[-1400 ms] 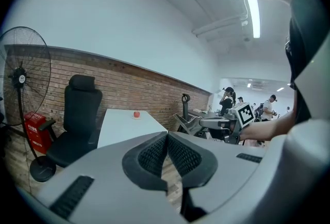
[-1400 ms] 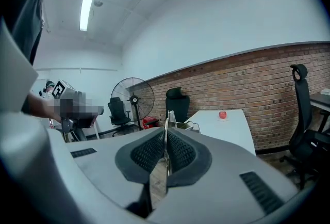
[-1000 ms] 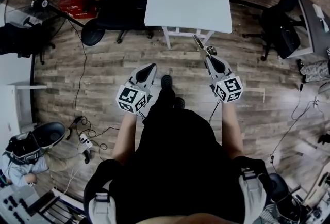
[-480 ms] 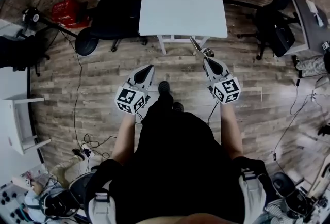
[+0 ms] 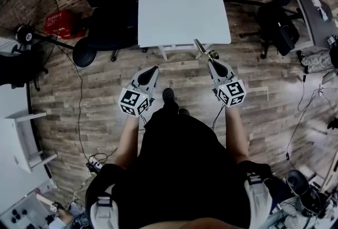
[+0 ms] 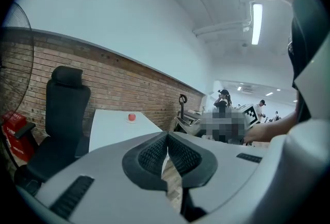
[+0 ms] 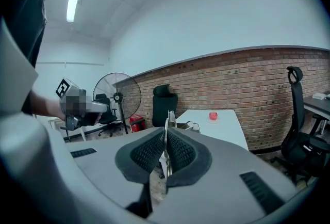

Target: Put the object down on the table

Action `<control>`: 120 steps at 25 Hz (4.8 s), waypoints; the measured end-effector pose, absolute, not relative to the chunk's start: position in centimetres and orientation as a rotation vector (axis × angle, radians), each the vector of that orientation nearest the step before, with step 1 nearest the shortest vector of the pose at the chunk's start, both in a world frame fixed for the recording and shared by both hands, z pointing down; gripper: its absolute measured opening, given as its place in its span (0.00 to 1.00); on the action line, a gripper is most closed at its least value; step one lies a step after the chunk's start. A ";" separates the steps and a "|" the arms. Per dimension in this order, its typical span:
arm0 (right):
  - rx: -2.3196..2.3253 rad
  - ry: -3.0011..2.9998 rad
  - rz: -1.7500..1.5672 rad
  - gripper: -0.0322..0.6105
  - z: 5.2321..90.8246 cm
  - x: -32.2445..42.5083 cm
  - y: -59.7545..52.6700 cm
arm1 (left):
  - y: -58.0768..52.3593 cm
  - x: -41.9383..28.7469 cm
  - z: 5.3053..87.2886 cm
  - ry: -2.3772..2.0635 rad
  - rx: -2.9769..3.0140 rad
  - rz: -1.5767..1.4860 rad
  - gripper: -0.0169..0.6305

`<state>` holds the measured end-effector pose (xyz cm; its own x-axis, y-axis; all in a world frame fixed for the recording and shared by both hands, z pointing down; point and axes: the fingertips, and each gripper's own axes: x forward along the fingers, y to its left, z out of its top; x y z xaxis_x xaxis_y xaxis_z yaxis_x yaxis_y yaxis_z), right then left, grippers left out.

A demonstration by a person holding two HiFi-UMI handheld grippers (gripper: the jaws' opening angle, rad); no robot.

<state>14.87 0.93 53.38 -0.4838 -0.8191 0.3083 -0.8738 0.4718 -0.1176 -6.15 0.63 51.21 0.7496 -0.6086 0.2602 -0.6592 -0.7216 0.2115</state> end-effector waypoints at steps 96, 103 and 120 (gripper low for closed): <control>0.763 -2.352 0.549 0.06 72.7 13.8 -34.3 | -30.5 -5.4 54.0 -1.356 2.376 0.324 0.06; 0.683 -2.329 0.569 0.06 74.9 13.7 -34.7 | -30.0 -5.2 53.7 -1.408 2.340 0.327 0.06; 0.614 -2.321 0.593 0.06 76.9 14.4 -35.9 | -30.0 -3.8 54.0 -1.484 2.276 0.330 0.06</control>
<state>14.41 -35.87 76.89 -0.6744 -0.2675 0.6882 -0.5647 0.7873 -0.2474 -3.82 -30.04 53.96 0.4077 -0.8179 0.4059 -0.9129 -0.3550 0.2014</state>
